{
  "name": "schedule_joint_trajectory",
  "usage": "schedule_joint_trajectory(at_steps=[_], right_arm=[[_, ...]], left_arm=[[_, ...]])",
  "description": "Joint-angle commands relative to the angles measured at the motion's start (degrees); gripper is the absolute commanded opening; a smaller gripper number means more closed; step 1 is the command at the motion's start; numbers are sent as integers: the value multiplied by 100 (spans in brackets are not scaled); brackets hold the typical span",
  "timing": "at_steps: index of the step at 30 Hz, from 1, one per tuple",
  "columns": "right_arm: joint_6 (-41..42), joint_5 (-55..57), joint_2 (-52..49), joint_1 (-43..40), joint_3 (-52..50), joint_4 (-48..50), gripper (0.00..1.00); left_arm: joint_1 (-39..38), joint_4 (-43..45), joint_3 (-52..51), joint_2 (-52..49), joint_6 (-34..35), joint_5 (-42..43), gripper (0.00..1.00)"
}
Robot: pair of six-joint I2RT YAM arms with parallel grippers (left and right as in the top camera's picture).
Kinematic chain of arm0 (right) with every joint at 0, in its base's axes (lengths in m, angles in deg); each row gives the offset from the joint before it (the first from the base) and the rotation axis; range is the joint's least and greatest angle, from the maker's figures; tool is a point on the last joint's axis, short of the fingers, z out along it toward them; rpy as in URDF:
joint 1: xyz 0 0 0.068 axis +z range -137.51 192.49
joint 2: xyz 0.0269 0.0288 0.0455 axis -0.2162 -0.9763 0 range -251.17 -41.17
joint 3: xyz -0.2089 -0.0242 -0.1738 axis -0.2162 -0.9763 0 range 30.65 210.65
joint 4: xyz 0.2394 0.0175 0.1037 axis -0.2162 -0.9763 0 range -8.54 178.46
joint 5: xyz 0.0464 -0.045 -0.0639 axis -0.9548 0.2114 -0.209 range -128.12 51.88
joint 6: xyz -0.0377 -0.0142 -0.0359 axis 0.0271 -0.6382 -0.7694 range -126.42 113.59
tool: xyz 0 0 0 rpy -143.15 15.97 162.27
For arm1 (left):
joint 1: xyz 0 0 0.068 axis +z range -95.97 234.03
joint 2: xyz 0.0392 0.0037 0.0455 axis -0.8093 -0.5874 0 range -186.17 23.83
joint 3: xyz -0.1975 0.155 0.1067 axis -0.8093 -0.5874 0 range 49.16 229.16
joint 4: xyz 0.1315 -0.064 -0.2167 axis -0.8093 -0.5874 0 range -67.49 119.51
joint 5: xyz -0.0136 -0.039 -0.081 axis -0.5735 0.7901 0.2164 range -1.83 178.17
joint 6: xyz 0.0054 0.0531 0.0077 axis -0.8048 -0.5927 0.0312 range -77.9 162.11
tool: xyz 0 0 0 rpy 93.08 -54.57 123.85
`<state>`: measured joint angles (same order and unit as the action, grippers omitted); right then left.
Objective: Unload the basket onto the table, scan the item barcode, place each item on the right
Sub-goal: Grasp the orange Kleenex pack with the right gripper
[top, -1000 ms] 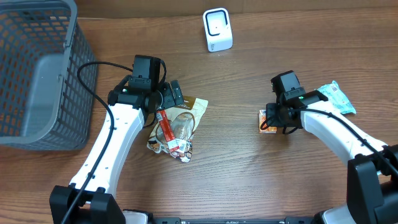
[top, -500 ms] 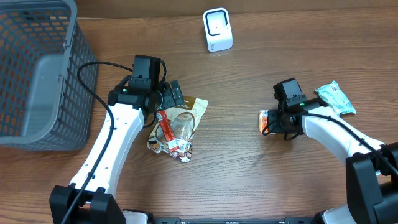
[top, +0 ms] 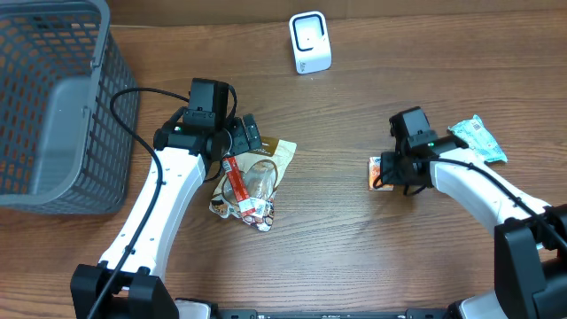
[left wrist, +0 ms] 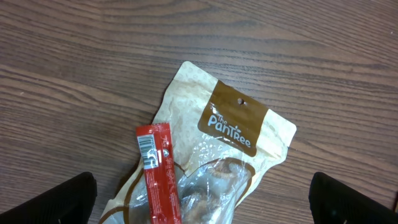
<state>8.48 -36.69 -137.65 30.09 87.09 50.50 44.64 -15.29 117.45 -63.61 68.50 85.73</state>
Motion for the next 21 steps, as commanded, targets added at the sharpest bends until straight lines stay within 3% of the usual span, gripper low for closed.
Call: schedule_joint_trajectory(at_steps=[1, 21], right_arm=[[-33, -42, 103, -22, 313, -4, 34], [-31, -151, 72, -33, -114, 52, 36]], left_arm=[[0, 2, 98, 57, -131, -72, 100], [0, 2, 98, 57, -131, -72, 100]])
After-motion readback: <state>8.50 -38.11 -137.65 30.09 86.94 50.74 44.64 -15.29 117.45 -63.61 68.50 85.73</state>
